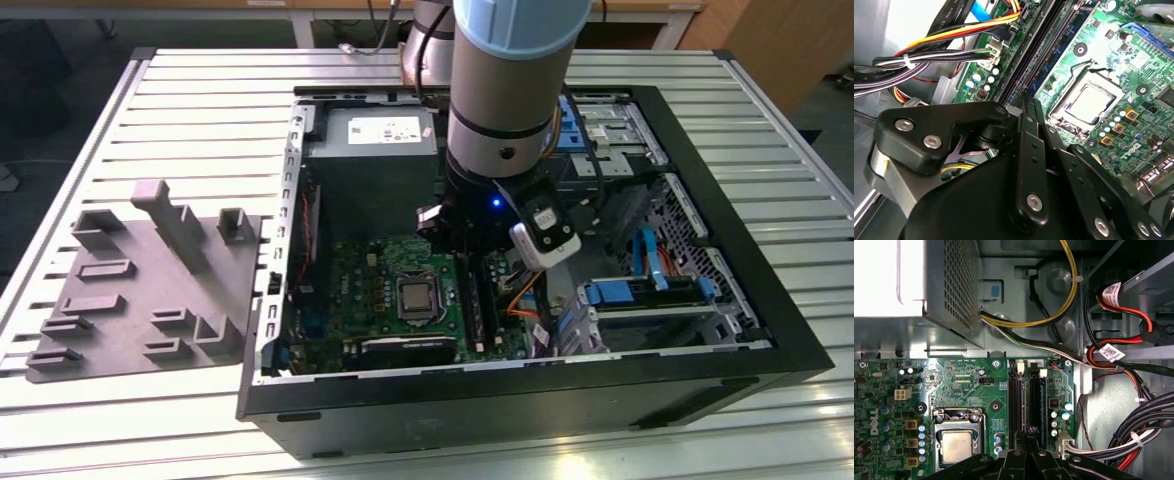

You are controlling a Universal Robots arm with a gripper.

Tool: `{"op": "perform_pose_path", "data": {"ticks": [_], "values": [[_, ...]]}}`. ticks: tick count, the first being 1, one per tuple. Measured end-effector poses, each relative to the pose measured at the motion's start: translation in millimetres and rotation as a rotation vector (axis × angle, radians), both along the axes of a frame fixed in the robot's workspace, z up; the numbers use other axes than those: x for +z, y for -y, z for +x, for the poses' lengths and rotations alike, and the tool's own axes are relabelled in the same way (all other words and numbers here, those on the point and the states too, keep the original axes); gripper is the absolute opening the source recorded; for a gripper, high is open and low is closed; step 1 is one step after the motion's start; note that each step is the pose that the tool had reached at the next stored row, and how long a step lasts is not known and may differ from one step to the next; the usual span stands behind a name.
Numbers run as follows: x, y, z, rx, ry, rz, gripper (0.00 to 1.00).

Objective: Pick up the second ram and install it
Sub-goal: 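Insert the second ram into the second slot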

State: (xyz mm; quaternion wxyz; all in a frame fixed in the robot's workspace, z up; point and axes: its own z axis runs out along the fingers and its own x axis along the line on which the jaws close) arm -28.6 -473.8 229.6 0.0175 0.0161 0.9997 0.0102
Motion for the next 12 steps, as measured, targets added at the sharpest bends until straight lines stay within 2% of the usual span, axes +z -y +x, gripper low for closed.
{"op": "perform_pose_path", "data": {"ticks": [12], "values": [[-1.6, -0.1, -0.3, 0.000, 0.0001, 0.0001, 0.11]]}}
